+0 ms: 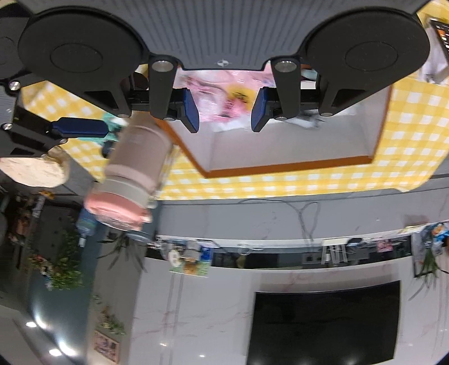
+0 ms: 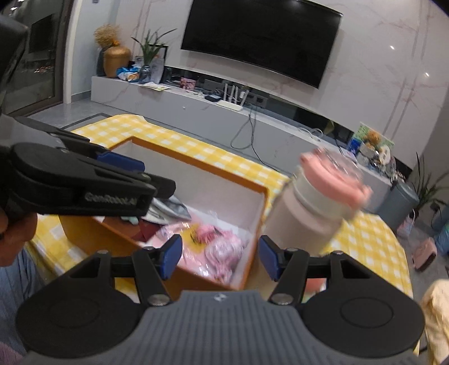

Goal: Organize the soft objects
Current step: 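Move both open grippers back from the box toward the remaining pile, then grasp the white pad with the left gripper while the right gripper grasps the teal plush bag, then lift and carry the white pad and teal plush bag over the box with both grippers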

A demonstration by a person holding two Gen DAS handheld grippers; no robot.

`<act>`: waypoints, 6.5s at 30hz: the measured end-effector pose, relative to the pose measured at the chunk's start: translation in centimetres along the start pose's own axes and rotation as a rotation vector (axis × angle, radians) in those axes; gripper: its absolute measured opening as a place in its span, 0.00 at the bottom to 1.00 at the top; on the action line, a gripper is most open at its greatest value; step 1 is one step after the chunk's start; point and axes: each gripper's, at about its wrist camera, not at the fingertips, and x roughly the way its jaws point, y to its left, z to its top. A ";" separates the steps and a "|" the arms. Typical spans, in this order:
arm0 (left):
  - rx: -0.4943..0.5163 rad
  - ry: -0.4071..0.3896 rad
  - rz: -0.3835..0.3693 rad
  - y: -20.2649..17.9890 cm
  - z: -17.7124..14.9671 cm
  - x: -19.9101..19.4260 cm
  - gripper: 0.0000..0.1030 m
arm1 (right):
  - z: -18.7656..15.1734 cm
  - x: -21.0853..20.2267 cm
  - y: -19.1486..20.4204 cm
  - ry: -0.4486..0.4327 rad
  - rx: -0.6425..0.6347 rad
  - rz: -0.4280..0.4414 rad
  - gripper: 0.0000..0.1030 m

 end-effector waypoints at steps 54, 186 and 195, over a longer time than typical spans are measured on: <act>0.458 0.241 -0.130 -23.2 -4.3 20.8 0.46 | -17.3 3.9 -25.4 0.204 0.438 -0.277 0.57; 0.271 0.276 -0.292 -19.9 -4.5 18.1 0.72 | -18.9 5.0 -26.6 0.225 0.562 -0.247 0.80; 0.201 0.214 -0.329 -18.4 -2.0 11.8 0.72 | -16.4 -0.6 -24.1 0.138 0.549 -0.224 0.80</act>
